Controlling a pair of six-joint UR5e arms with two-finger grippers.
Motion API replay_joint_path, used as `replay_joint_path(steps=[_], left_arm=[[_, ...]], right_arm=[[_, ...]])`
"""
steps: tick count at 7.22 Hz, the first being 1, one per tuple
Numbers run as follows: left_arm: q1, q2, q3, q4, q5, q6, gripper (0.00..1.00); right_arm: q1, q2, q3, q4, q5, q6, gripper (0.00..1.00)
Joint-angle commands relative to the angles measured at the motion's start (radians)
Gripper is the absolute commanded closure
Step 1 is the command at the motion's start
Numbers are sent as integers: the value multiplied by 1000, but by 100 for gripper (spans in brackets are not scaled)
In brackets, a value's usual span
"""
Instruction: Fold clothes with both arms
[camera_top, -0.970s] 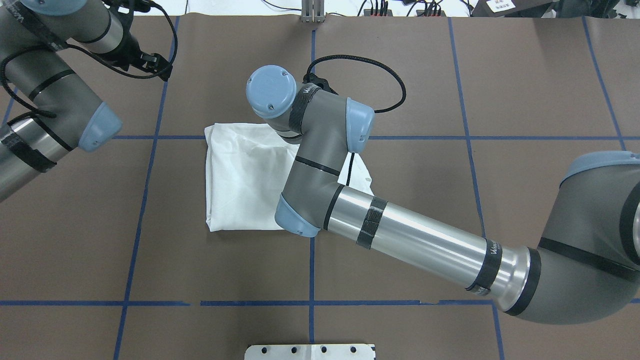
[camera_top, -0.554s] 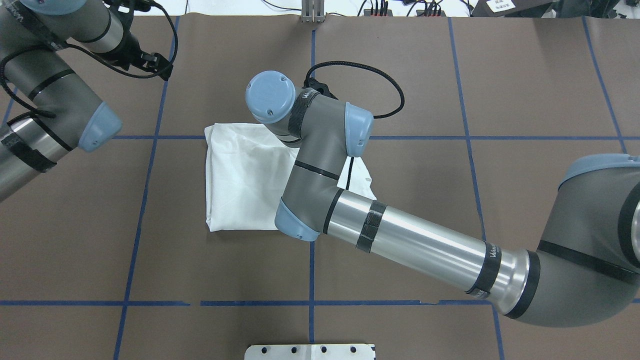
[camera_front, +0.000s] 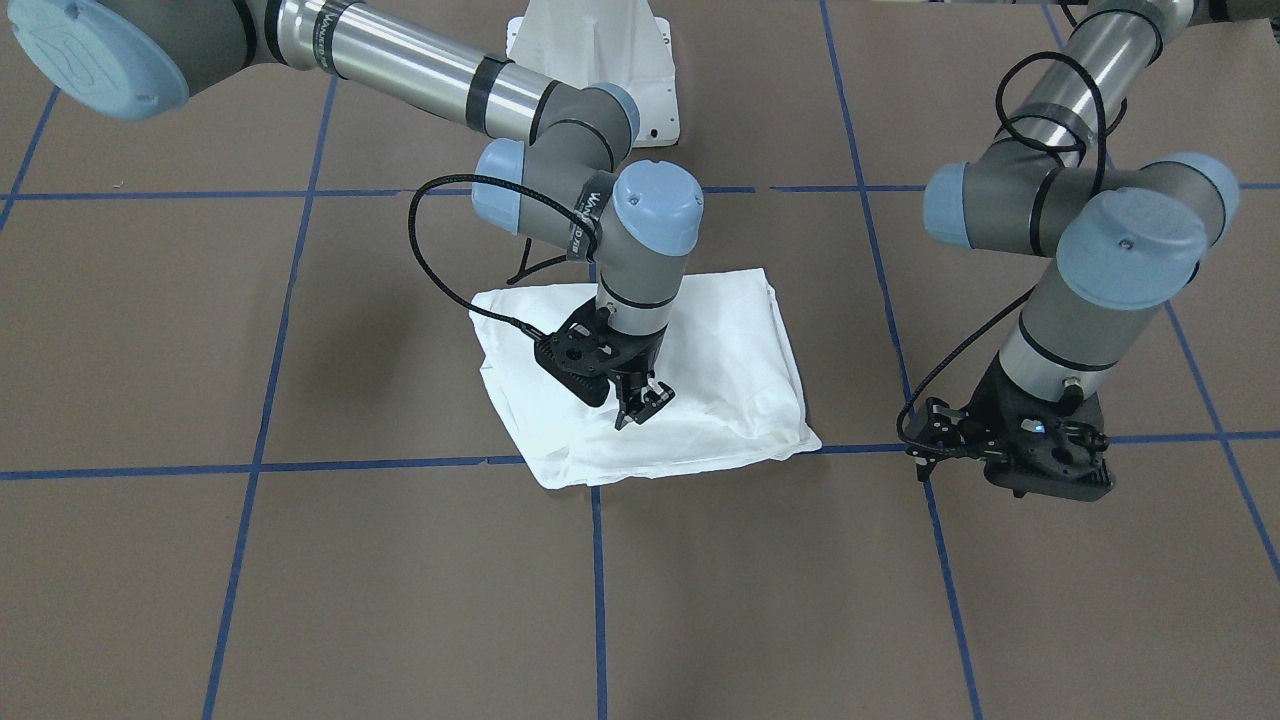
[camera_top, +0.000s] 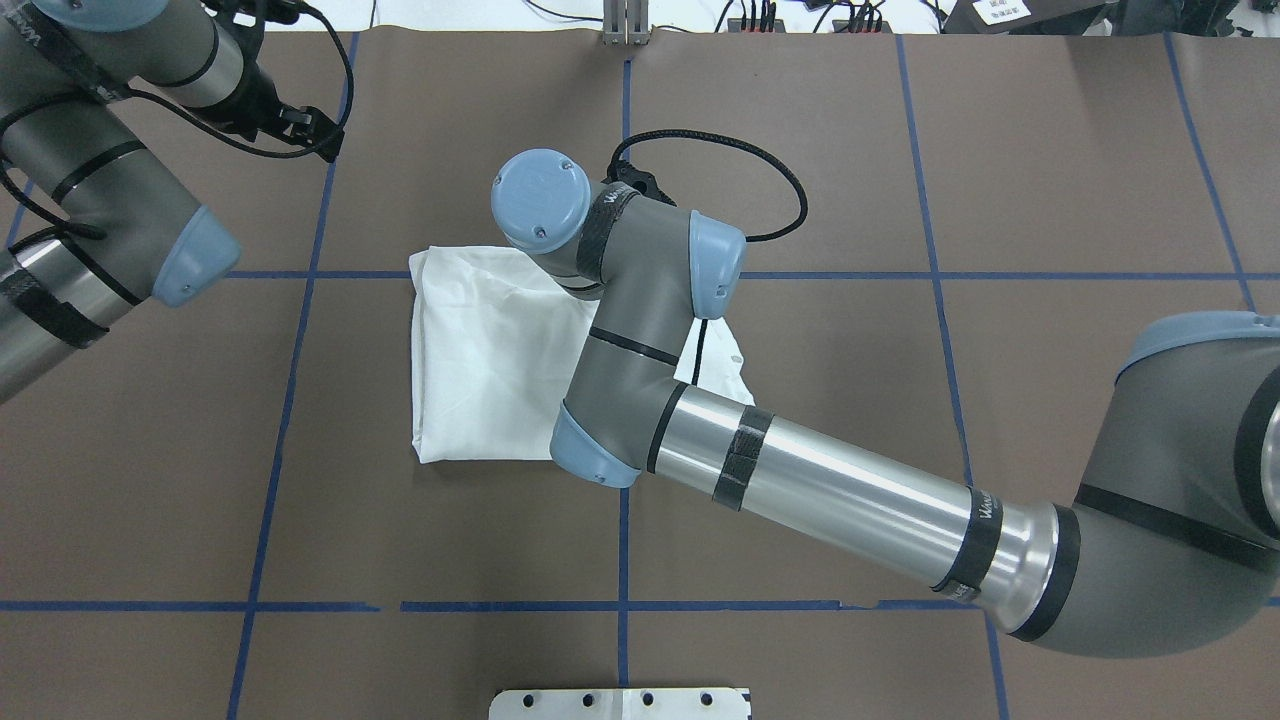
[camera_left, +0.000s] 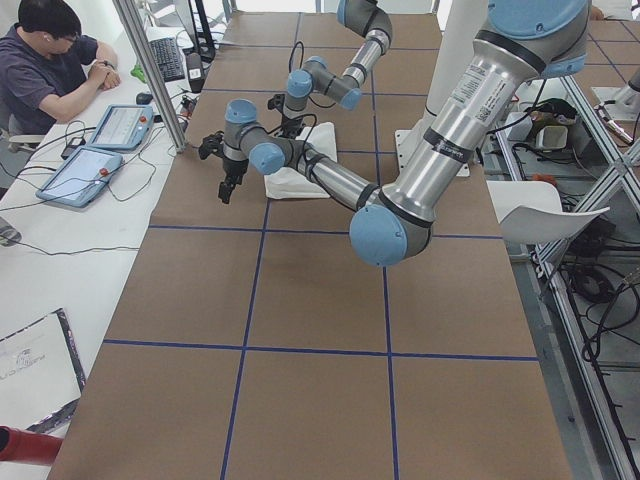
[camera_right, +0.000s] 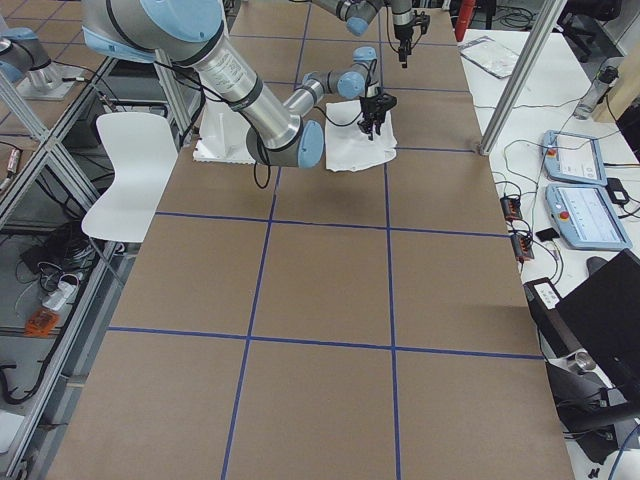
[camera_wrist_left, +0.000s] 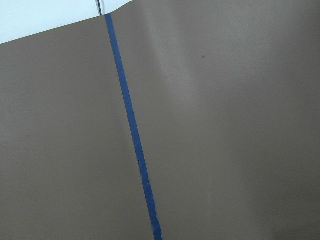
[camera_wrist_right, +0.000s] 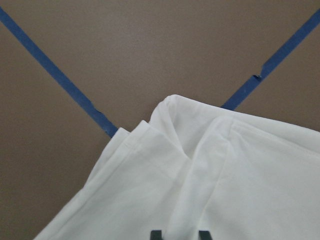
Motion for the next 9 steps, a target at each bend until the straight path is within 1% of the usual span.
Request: replay_joint_path(steps=[1,4,5,7,8,9], left_arm=[[0,2,-2,0,0,0,0],[0,2,-2,0,0,-1,0],[2,2,-2,0,0,-1,0],[0,2,-6,0,0,-1,0],[2,2,-9,0,0,-7,0],[5,2,-17,2,0,-21,0]], right_arm=[[5,0,1,1,1,-8,100],[32,-3,9,-7,-3,-77,100],[32,-3,1,-3,-47,-97,100],[31,-17,0,1,-83,-126,100],[31,-18,0,1,-98,-129,40],[31,-14,3,2,-99,-211,0]])
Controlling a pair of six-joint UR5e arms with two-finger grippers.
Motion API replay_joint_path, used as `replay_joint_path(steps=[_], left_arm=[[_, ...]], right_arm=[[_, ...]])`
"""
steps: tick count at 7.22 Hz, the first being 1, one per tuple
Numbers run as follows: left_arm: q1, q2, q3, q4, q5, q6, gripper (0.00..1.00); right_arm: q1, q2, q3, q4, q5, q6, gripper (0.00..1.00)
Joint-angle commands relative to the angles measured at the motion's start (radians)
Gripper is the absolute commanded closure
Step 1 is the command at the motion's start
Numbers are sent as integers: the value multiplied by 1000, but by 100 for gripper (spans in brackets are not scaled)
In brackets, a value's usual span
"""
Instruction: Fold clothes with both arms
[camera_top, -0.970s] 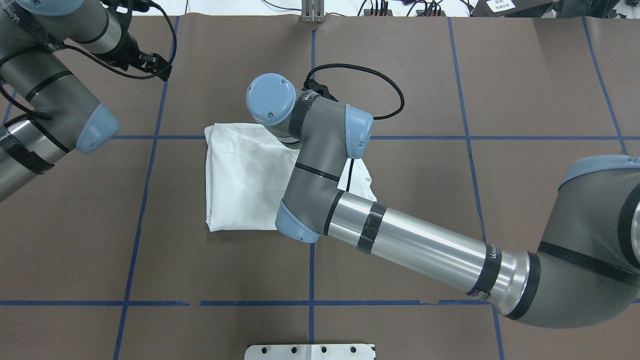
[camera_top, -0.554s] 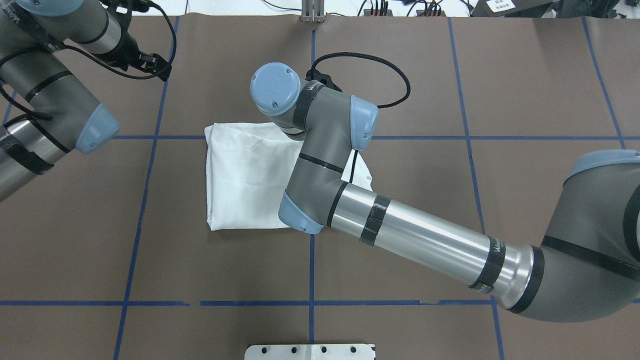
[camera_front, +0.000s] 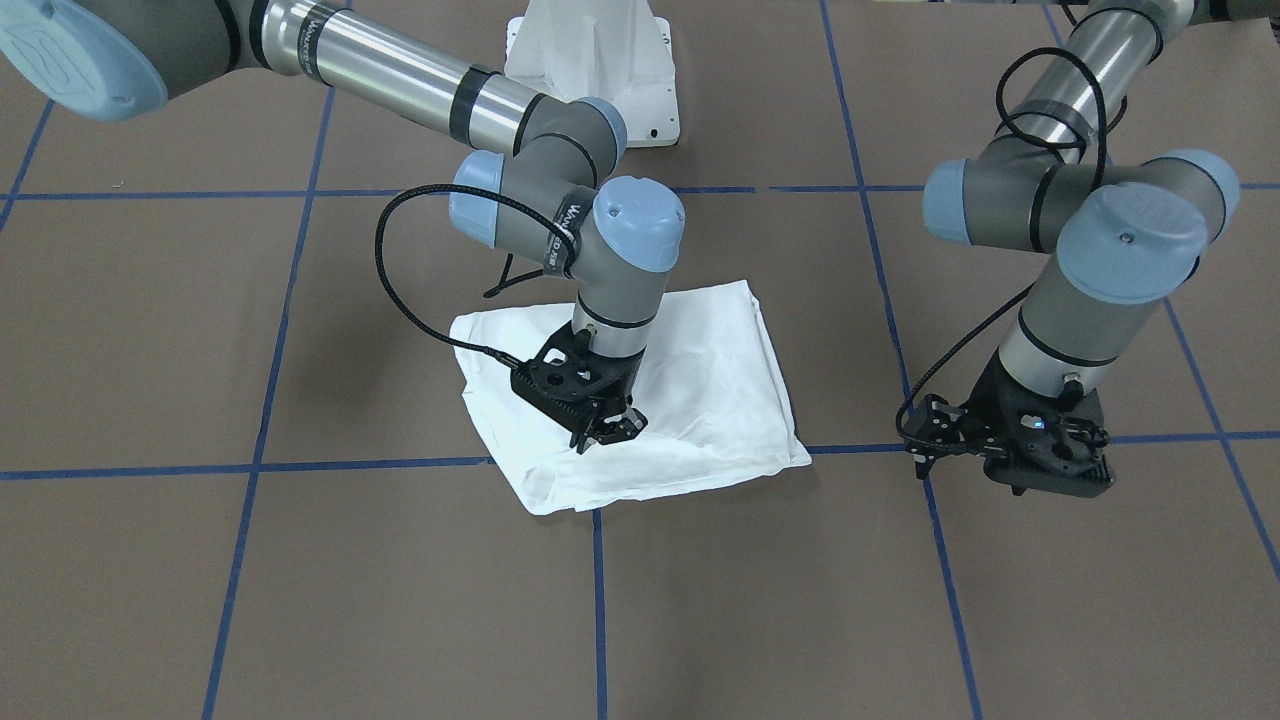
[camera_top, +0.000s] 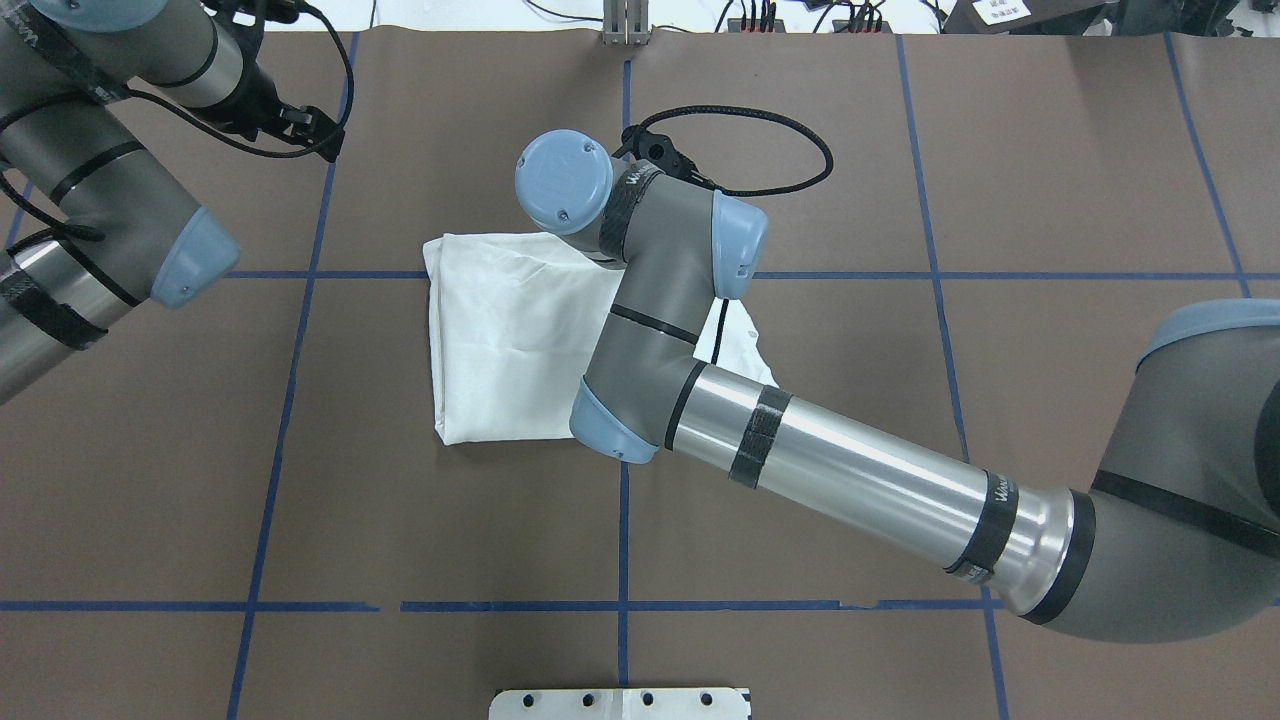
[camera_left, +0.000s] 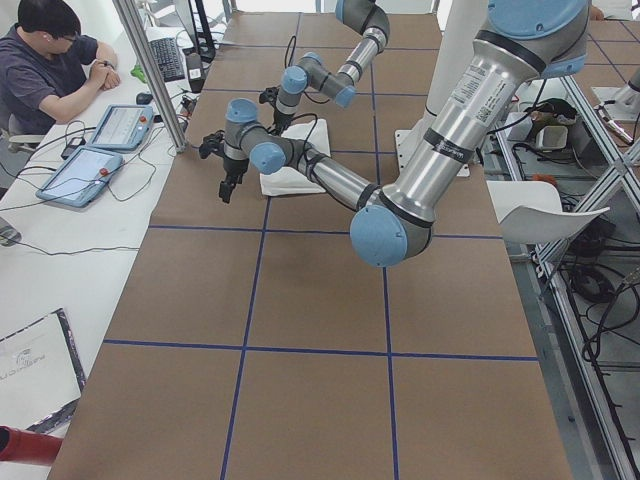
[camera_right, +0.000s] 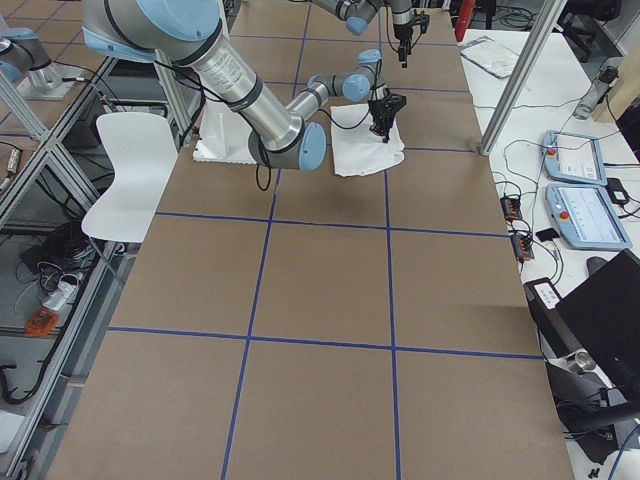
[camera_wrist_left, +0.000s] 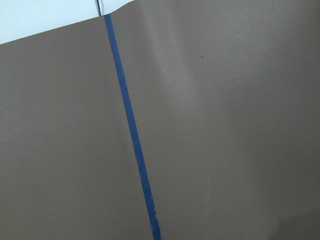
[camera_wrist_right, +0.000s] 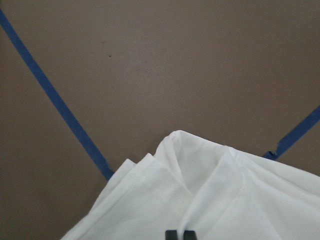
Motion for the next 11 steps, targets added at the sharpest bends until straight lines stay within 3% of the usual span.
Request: replay_joint_path(steps=[1,3,4,6,8,11], left_arm=[[4,17,-22,1,-6,-13,0],[4,28,-52,9,-21,-8,0],[1,38,-71,16,-23,1,0],[-5,110,-157,45,-44,50,0],[-72,145,-188,124,-49,247,0],[-250,282,-190,136,-153,569,0]], right_arm=[[9,5,4,-2,6,-102,0],[97,-4,20,-21,187,-301,0],[140,-41,86,-79,248,-434,0],[269,-262,340,-101,446,-759,0],[418,-470,477,-106,581,-1098,0],[596,-645,546,-224,605,-1569,0]])
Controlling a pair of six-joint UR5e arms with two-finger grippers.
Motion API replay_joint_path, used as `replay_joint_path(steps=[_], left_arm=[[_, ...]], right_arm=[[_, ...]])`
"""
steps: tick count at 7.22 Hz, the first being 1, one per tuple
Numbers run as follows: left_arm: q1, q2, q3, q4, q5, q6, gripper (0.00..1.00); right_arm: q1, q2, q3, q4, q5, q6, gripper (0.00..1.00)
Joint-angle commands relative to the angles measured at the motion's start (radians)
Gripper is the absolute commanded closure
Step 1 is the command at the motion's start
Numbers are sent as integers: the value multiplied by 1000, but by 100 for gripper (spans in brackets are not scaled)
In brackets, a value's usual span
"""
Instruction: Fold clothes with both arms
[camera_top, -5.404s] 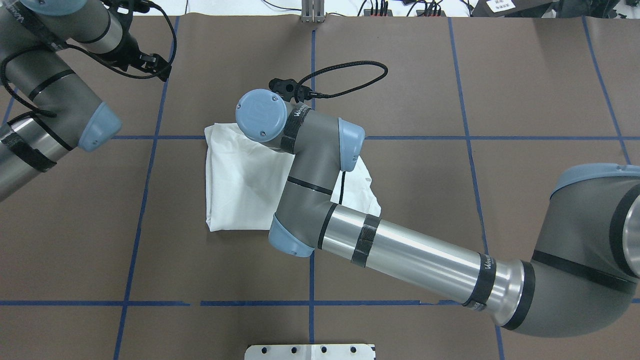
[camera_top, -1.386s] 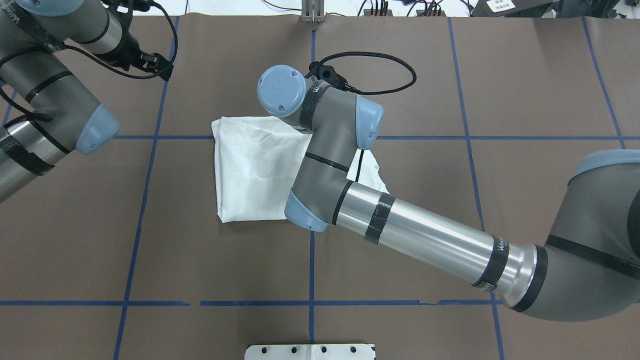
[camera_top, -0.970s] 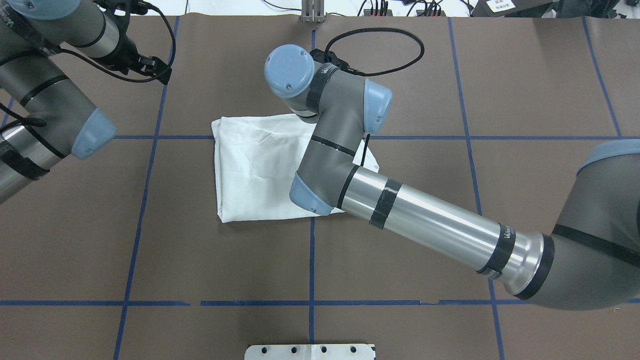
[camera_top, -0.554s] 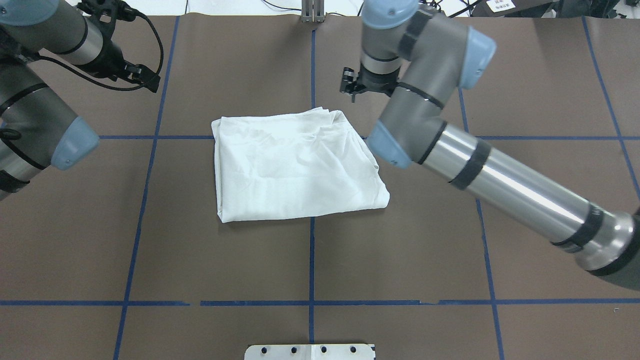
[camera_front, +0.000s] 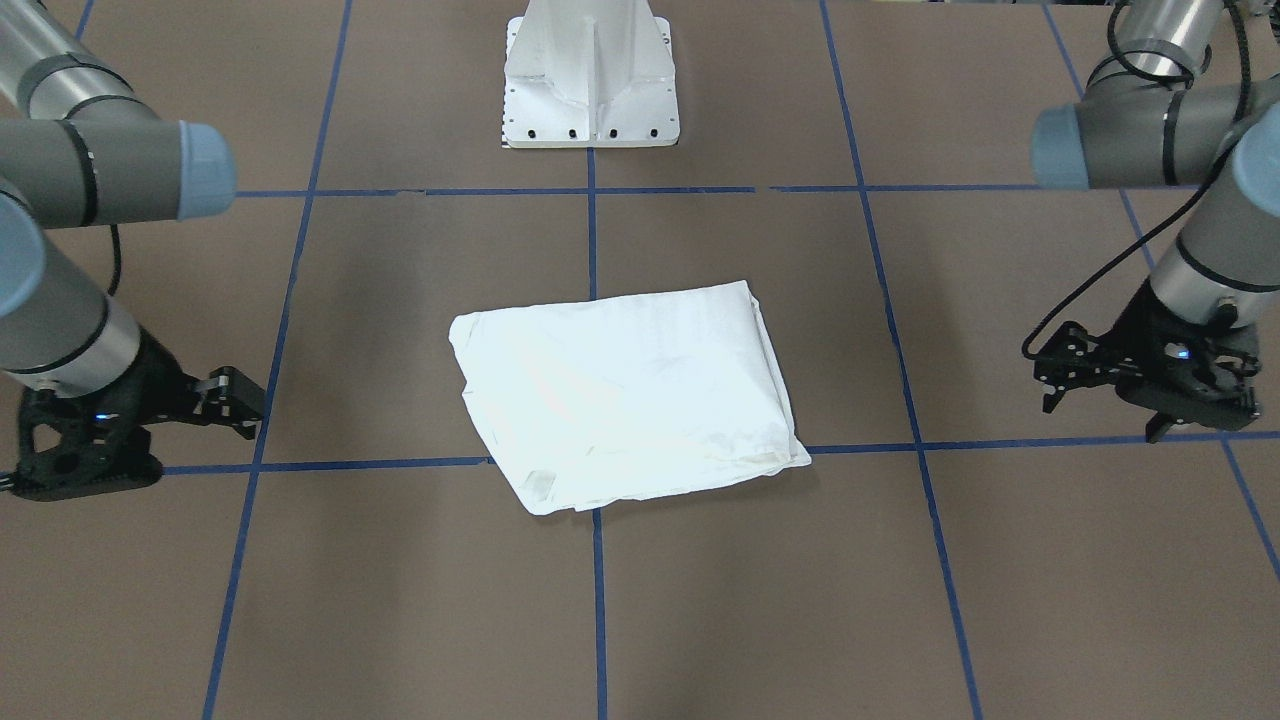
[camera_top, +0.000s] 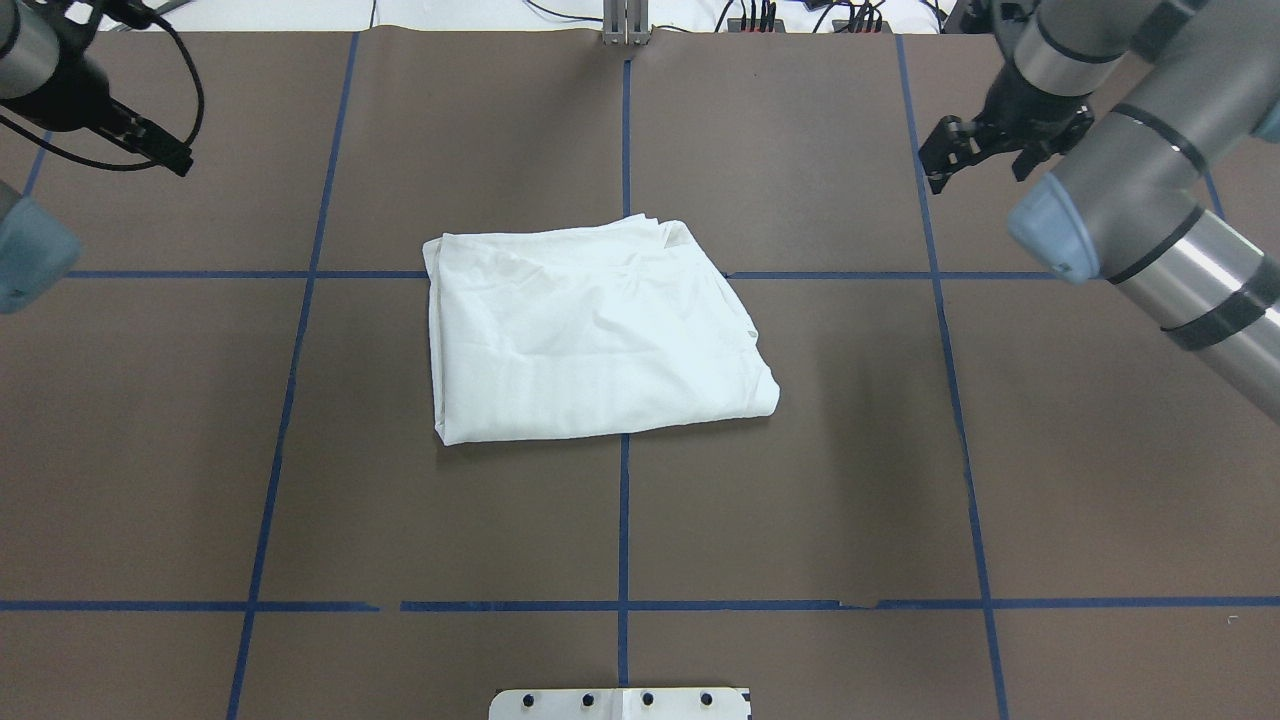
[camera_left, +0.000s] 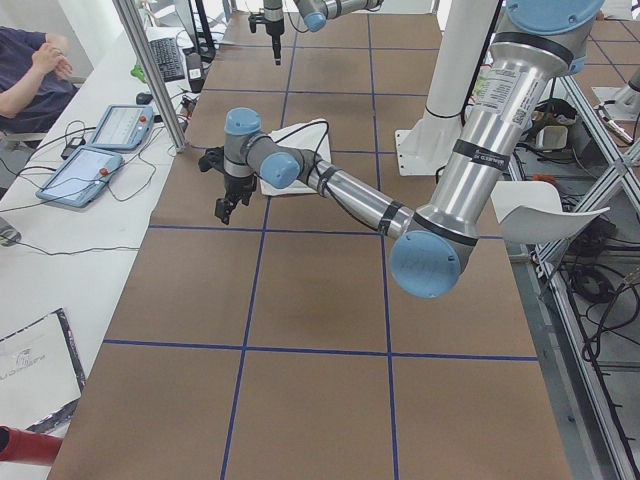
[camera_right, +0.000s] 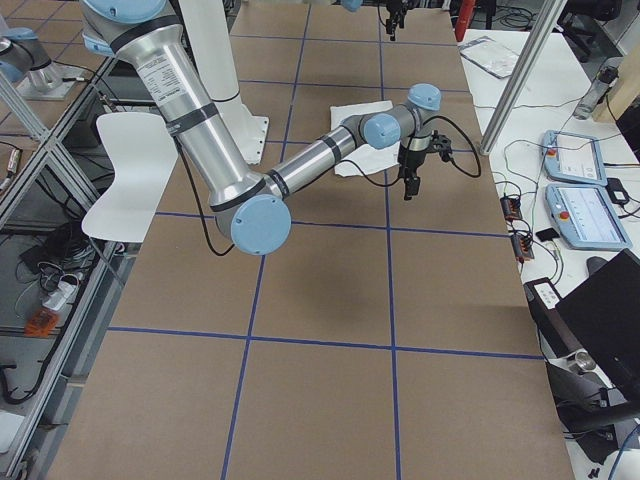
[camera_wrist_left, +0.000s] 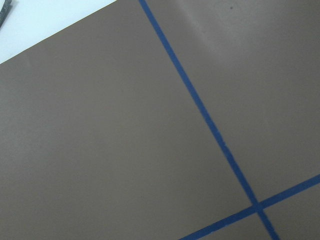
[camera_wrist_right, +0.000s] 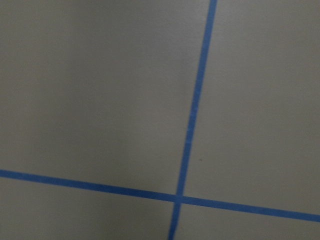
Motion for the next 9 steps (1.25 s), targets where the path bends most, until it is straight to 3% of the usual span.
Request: replay_joint_path(steps=[1,3,4,5,7,9], left_arm=[[-131,123,4,6,-94,202,0],[-202,237,4,-2,-163,258,0],[-204,281,13,-15,-165,247,0],[-207,306,101,-20,-135,250,0],[-337,303,104,-26,-153,258,0],[-414,322,101,-25,-274,259,0]], right_arm=[[145,-161,31,-35,34,-350,0],[295,-299,33,-30,108,-605,0],[356,-350,36,-34,116,-640,0],[395,-434,44,-30,111,-640,0],[464,-561,53,0,106,-640,0],[464,-623,57,99,108,-619,0]])
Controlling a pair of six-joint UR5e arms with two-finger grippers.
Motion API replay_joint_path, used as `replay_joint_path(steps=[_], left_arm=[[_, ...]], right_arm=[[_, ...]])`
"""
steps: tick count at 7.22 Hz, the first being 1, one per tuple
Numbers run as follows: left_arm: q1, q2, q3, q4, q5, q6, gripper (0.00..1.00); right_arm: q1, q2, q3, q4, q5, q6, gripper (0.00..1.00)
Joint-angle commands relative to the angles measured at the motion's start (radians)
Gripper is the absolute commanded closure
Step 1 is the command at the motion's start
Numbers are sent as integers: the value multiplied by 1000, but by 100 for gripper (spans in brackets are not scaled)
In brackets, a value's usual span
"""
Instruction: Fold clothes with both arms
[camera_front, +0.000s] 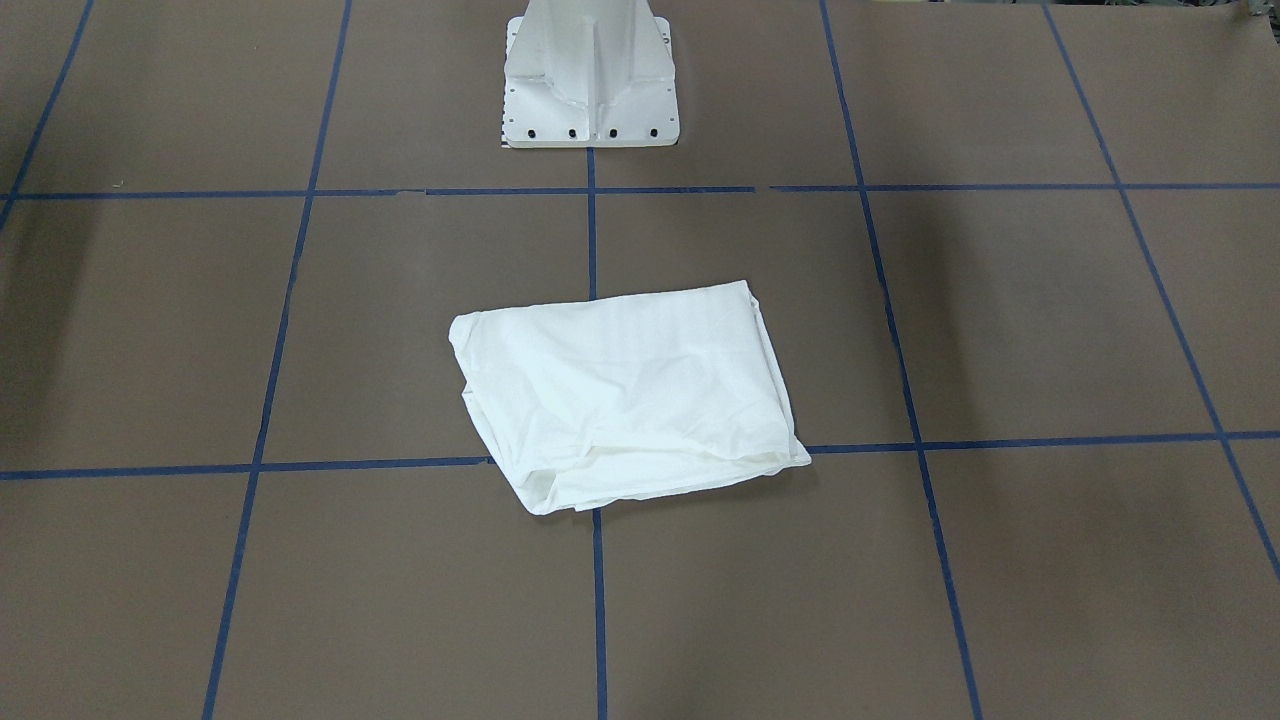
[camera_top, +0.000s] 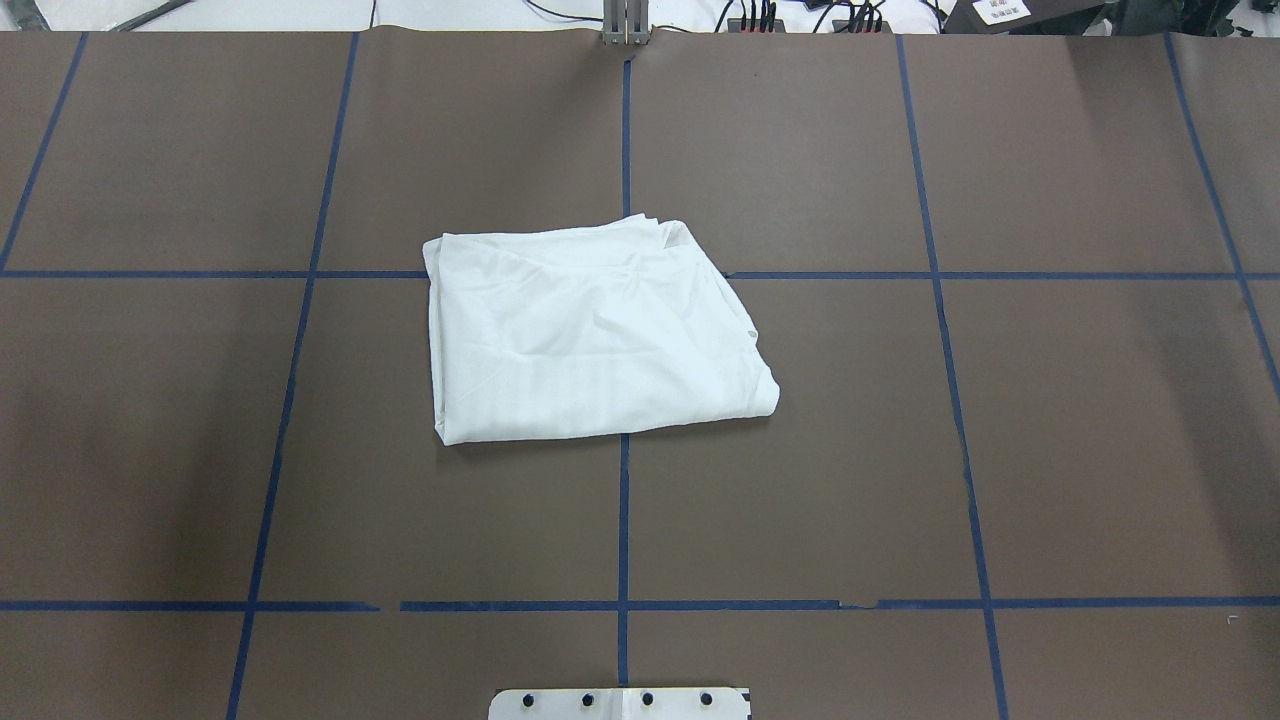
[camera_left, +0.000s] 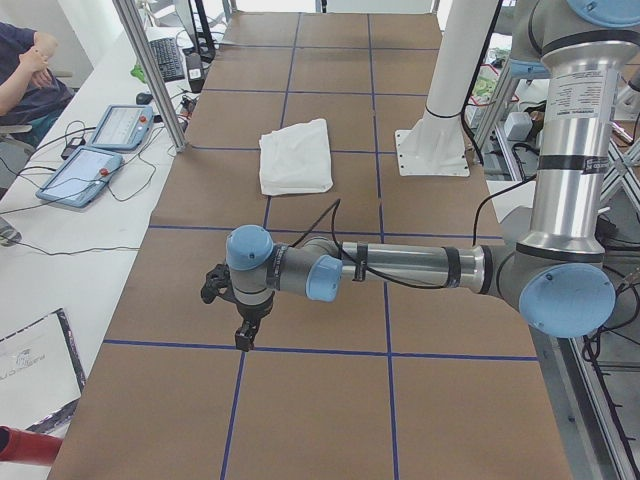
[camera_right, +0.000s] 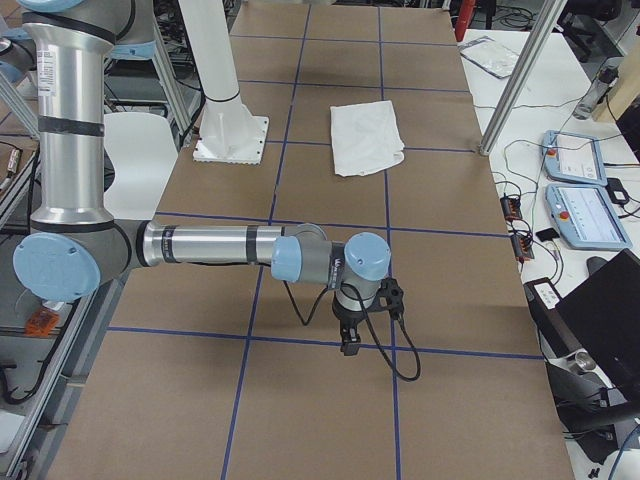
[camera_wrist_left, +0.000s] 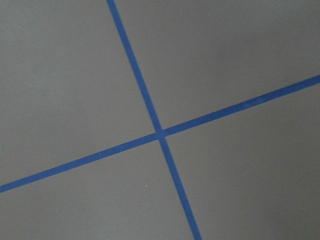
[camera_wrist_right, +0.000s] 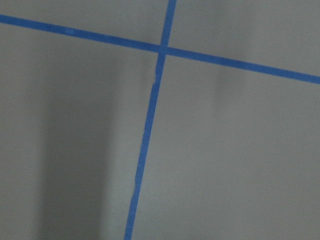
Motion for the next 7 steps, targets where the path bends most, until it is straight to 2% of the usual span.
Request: replay_joint_path(steps=[1,4,7], left_arm=[[-46,35,-11,-2,-61,2,0],[-46,94,-108,1,-60,-8,0],[-46,99,-110,9,-48,-12,0]], right_arm=[[5,-36,5,44,-1,12,0],[5,-36,70,46,4,88,0],[5,-36,81,46,4,92,0]])
